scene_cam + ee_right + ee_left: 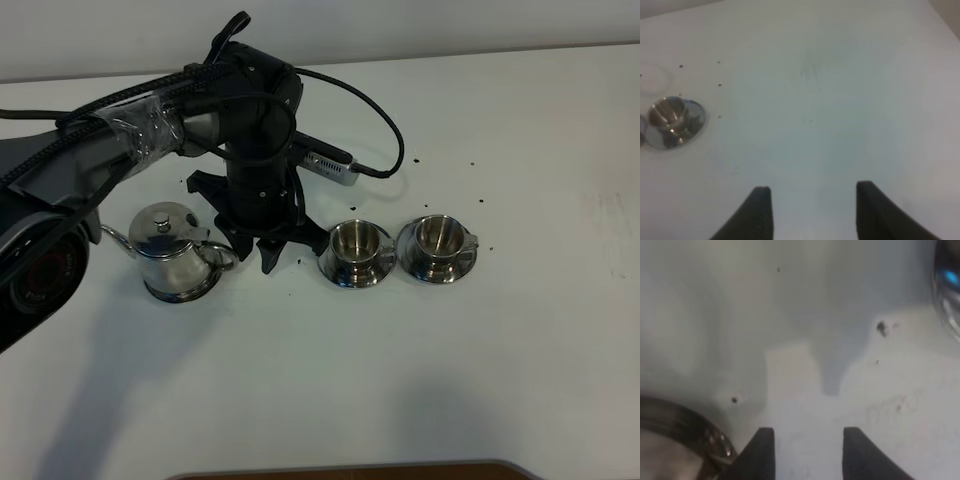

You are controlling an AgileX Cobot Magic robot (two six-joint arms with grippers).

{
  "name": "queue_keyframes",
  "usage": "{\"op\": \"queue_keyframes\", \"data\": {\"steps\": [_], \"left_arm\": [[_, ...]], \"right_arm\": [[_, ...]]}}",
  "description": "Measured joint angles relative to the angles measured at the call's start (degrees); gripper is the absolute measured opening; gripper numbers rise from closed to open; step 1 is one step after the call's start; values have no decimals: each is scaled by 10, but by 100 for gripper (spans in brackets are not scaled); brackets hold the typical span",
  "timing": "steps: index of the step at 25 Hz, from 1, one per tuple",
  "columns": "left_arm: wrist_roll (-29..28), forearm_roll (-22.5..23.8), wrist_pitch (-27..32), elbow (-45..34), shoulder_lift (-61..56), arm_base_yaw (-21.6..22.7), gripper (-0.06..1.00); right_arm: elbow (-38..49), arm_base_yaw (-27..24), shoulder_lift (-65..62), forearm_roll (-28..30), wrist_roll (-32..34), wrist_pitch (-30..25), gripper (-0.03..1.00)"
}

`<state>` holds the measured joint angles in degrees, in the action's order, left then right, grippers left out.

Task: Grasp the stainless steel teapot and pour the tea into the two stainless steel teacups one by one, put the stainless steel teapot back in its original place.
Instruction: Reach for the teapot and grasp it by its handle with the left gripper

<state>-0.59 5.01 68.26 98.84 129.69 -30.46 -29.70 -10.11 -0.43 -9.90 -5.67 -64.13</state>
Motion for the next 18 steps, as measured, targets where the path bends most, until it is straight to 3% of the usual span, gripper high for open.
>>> {"op": "queue_keyframes", "data": {"steps": [18], "left_arm": [[2, -12, 0, -135, -56, 0, 37]], "right_arm": [[0, 0, 0, 0, 0, 0, 39]]}}
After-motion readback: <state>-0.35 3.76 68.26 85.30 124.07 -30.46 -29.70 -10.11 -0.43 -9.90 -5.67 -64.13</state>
